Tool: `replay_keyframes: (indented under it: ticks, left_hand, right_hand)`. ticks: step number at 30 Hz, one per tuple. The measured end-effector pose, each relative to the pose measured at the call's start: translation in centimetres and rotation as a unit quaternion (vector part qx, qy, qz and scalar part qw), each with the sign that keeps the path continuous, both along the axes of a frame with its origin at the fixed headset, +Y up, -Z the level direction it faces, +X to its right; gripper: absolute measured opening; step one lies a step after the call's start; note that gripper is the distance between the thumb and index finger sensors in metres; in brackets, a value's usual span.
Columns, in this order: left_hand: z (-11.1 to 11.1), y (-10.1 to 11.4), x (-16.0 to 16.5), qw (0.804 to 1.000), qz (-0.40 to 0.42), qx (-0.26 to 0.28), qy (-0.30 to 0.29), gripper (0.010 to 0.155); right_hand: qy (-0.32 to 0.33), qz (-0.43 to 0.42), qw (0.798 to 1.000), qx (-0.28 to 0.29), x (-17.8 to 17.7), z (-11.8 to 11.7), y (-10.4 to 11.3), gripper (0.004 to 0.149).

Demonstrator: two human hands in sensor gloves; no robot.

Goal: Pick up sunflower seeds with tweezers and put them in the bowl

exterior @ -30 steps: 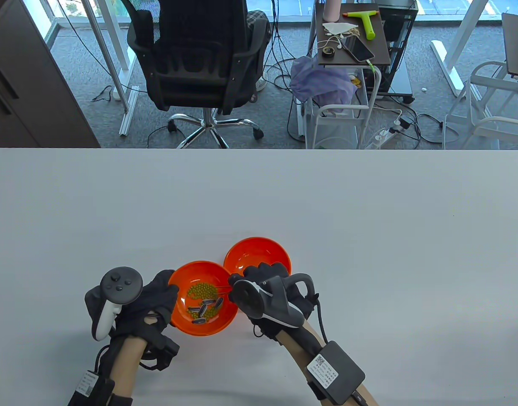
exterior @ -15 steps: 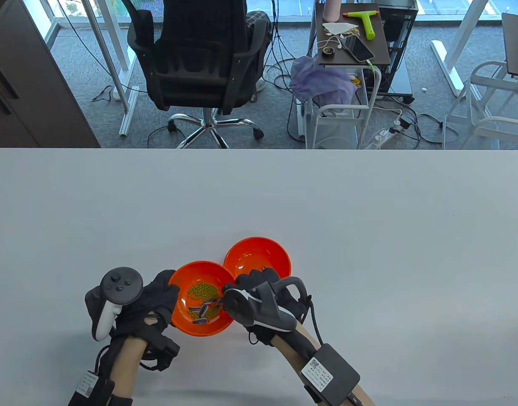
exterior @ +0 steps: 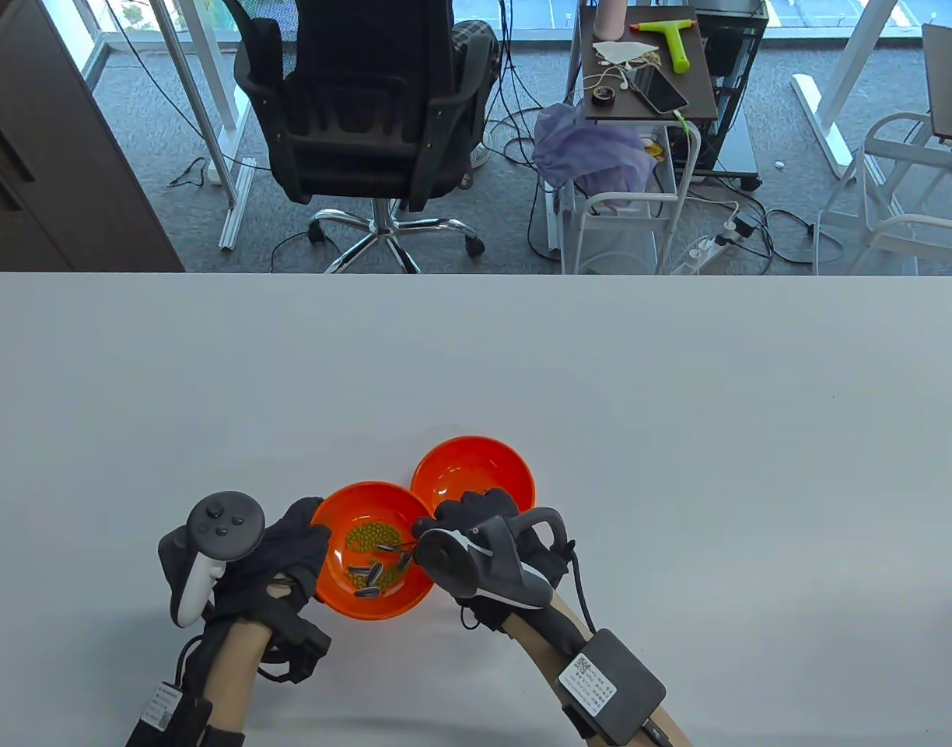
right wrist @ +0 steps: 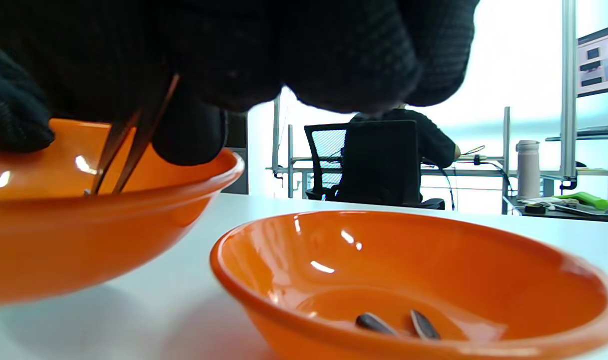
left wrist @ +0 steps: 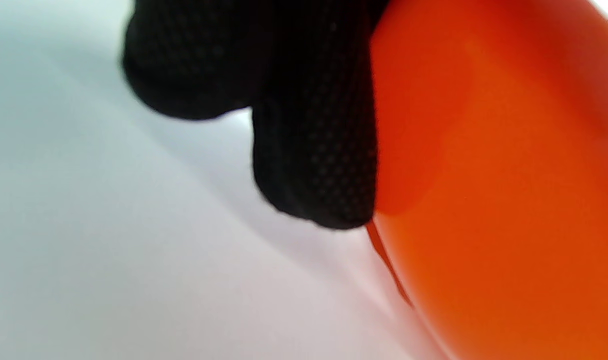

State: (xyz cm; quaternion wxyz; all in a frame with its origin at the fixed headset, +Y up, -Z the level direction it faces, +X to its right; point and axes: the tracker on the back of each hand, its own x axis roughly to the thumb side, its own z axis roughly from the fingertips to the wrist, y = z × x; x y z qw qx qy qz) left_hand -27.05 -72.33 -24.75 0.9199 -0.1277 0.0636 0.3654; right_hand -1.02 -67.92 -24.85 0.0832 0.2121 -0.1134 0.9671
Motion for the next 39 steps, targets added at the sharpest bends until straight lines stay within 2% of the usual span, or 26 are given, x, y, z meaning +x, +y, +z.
replay_keyframes:
  ticks: [8, 16, 28, 39]
  left_hand:
    - [0.0, 0.0, -0.2, 1.0, -0.001, -0.004, 0.005, 0.052]
    - [0.0, 0.1, -0.2, 1.0, -0.002, -0.003, 0.007, 0.052]
    - [0.0, 0.1, -0.3, 1.0, -0.003, -0.005, 0.008, 0.052]
    - [-0.1, 0.0, 0.0, 1.0, -0.008, -0.007, 0.004, 0.051]
  right_hand:
    - [-0.088, -0.037, 0.995, 0.009, 2.9, -1.3, 1.3, 0.037]
    - [-0.146, -0.037, 0.989, -0.01, 5.2, -2.8, 0.0, 0.037]
    - [-0.183, -0.002, 0.983, -0.032, 6.7, -4.1, -2.8, 0.037]
    - [-0.194, 0.011, 0.98, -0.041, 7.3, -4.5, -3.5, 0.037]
